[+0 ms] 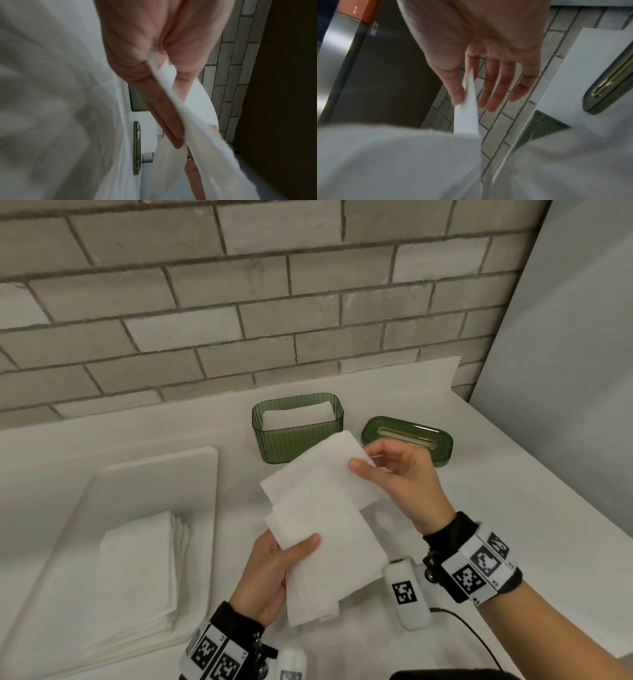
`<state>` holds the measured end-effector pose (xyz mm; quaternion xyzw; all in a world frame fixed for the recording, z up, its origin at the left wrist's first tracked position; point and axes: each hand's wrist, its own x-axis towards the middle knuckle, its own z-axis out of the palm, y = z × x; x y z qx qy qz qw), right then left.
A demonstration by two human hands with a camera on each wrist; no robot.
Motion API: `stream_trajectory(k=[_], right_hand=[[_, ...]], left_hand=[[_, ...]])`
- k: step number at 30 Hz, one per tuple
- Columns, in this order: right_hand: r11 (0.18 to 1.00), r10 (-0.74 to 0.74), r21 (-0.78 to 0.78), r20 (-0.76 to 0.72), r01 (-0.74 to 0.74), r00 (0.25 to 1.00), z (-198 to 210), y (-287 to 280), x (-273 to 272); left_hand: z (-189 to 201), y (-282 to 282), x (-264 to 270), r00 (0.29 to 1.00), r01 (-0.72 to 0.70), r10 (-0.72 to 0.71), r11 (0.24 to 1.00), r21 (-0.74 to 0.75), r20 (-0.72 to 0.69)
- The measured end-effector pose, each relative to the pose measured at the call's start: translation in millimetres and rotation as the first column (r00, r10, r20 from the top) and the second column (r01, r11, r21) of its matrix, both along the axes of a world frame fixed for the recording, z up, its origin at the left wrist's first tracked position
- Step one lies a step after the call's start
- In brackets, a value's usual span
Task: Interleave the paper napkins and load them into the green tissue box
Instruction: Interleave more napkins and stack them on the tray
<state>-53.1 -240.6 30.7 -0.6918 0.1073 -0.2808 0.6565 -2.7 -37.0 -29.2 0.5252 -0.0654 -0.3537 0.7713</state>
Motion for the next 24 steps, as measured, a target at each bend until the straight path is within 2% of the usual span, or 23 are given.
stream_trajectory(k=[5, 7, 9, 11, 13, 15, 17, 19, 21, 24], right_hand=[[0.985, -0.168, 0.063, 0.103, 0.162, 0.98, 15.0, -15.5, 4.9], [0.959, -0.272, 0.104, 0.084, 0.263, 0.959, 18.3, -25.6, 0.0], [0.944, -0.303, 0.147, 0.024, 0.296, 0.953, 18.9, -36.4, -8.6], [0.954, -0.189, 0.229, -0.036, 0.192, 0.981, 18.7, -42.7, -18.3], [0.933, 0.006, 0.361, -0.034, 0.007, 0.999, 20.0, -44.1, -27.8], [0.857, 0.214, 0.474, 0.024, -0.2, 0.976, 24.1, -42.0, -36.4], [0.756, 0.332, 0.563, 0.109, -0.333, 0.937, 26.2, -38.0, -40.1], [0.716, 0.36, 0.591, 0.145, -0.373, 0.922, 23.5, -33.8, -37.0], [0.761, 0.373, 0.535, 0.103, -0.367, 0.922, 16.9, -27.2, -29.8], [0.835, 0.421, 0.425, -0.083, -0.35, 0.903, 2.0, -5.7, -19.6]], left_hand=[[0.1, 4.0, 7.1, 0.999, -0.032, 0.032, 0.999, 0.0, 0.011], [-0.4, 7.4, 11.0, 0.999, -0.051, 0.051, 0.999, -0.012, 0.016], [1.4, 11.8, 14.5, 0.998, -0.064, 0.065, 0.997, -0.046, 0.006], [2.7, 16.0, 17.2, 0.997, -0.069, 0.066, 0.993, -0.1, -0.027], [4.4, 18.2, 20.0, 0.994, -0.076, 0.064, 0.986, -0.146, -0.084], [6.0, 18.4, 22.8, 0.989, -0.083, 0.057, 0.979, -0.187, -0.14], [7.4, 16.8, 23.8, 0.986, -0.087, 0.052, 0.972, -0.219, -0.161], [10.1, 14.3, 23.9, 0.986, -0.08, 0.041, 0.967, -0.242, -0.159], [12.1, 10.9, 23.6, 0.99, -0.071, 0.039, 0.969, -0.237, -0.137], [18.4, 7.9, 20.8, 0.999, -0.009, -0.005, 0.966, -0.258, -0.052]])
